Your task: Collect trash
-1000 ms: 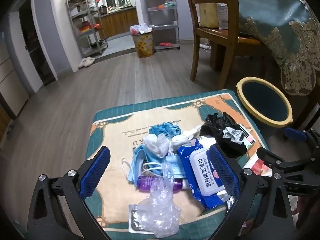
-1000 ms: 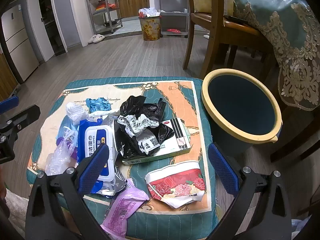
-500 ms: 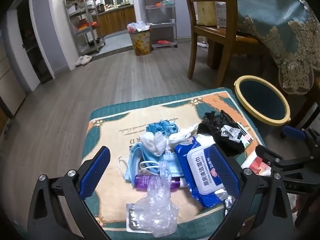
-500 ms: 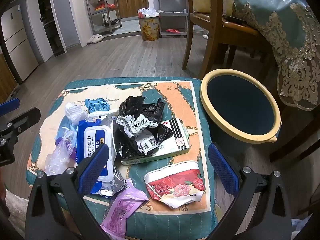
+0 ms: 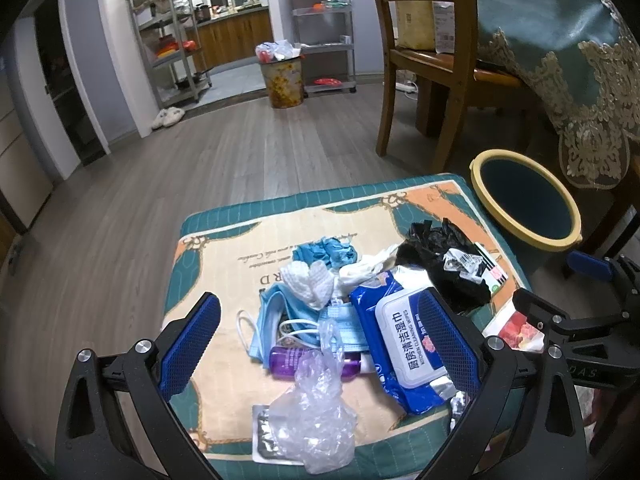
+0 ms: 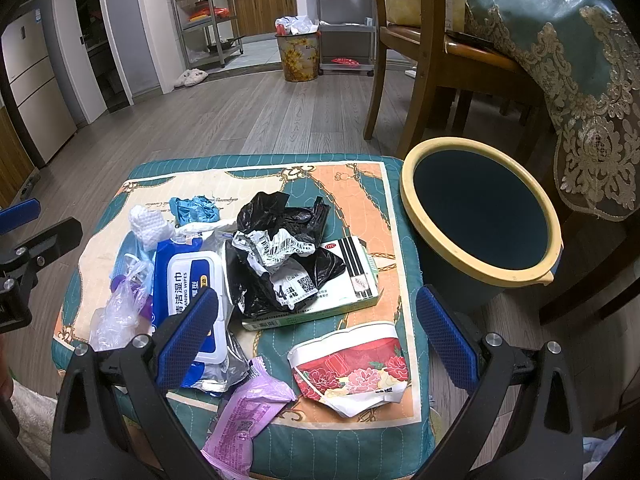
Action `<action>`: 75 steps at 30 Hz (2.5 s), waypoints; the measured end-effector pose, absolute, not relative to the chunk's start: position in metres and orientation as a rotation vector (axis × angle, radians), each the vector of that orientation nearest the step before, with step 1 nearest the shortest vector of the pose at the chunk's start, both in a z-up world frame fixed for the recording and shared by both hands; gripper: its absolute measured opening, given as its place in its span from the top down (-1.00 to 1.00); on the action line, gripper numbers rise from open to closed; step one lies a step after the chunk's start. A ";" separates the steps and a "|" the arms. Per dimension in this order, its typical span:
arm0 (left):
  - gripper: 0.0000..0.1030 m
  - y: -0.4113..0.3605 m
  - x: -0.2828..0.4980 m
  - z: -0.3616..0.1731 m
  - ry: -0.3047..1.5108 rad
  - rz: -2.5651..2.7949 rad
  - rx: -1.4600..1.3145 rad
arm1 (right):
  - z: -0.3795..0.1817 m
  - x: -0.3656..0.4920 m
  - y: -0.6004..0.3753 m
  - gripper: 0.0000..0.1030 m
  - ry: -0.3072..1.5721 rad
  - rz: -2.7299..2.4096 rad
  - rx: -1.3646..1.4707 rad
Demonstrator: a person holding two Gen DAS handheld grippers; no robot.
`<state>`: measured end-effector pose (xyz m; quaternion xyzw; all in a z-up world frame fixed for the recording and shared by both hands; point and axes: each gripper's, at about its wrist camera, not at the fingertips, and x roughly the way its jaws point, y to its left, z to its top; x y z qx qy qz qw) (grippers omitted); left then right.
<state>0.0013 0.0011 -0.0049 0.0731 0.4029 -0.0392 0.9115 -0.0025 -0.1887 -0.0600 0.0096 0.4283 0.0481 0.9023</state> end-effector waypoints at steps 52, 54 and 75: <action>-0.90 0.006 0.003 -0.004 0.804 -0.081 0.159 | -0.066 -0.002 -0.191 -0.89 0.901 0.096 0.019; -0.90 0.011 0.007 -0.001 0.794 -0.067 0.159 | -0.067 -0.001 -0.190 -0.89 0.908 0.097 0.017; -0.90 0.087 0.047 -0.028 0.918 0.091 0.030 | -0.098 0.038 -0.161 0.84 1.017 0.283 0.000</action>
